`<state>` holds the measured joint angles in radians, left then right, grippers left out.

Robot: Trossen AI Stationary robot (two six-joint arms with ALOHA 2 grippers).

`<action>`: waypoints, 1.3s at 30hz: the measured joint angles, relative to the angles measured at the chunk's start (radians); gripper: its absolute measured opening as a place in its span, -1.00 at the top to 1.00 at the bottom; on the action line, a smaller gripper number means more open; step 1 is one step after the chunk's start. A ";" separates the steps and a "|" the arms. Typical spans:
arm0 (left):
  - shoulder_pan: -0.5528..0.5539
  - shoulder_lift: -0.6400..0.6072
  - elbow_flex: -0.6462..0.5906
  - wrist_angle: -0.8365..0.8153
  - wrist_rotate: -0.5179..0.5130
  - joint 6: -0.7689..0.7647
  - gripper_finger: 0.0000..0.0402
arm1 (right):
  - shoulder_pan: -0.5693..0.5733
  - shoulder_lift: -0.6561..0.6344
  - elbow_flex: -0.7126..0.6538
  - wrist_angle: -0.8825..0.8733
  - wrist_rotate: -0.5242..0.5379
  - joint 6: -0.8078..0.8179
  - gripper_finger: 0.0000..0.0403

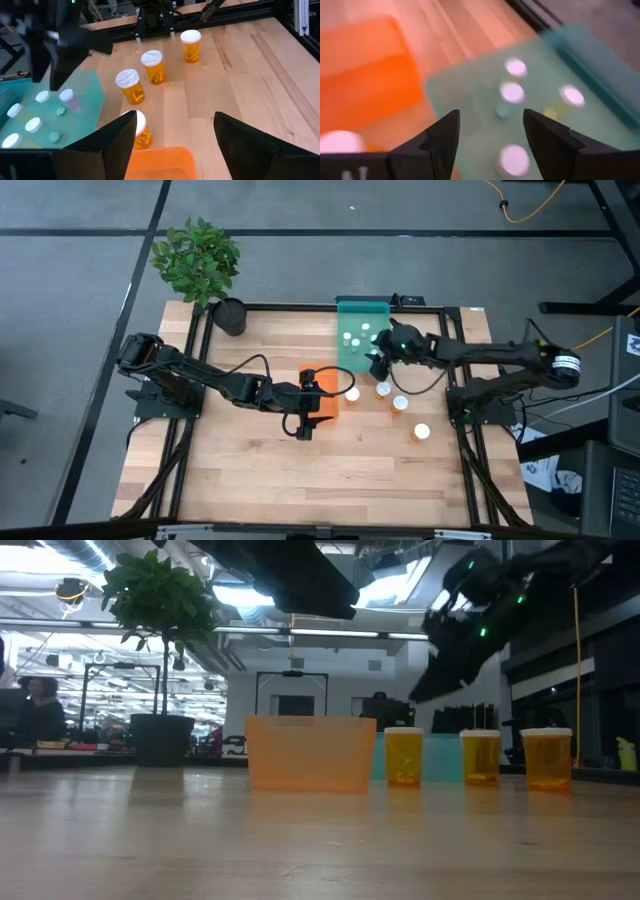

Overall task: Pick and place medicine bottles into bin by pill shape (circle, oval)
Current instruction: Put the orange capsule bottle into the orange bin

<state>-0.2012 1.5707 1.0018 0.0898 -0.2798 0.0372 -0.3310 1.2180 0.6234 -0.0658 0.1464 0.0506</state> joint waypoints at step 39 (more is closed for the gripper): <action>0.000 0.000 0.000 0.000 0.000 0.000 -0.28 | 0.309 -0.210 -0.006 -0.222 -0.297 -0.004 -0.10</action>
<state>-0.2009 1.5707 1.0016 0.0898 -0.2798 0.0376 -0.0216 1.0083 0.6170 -0.2878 -0.1508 0.0465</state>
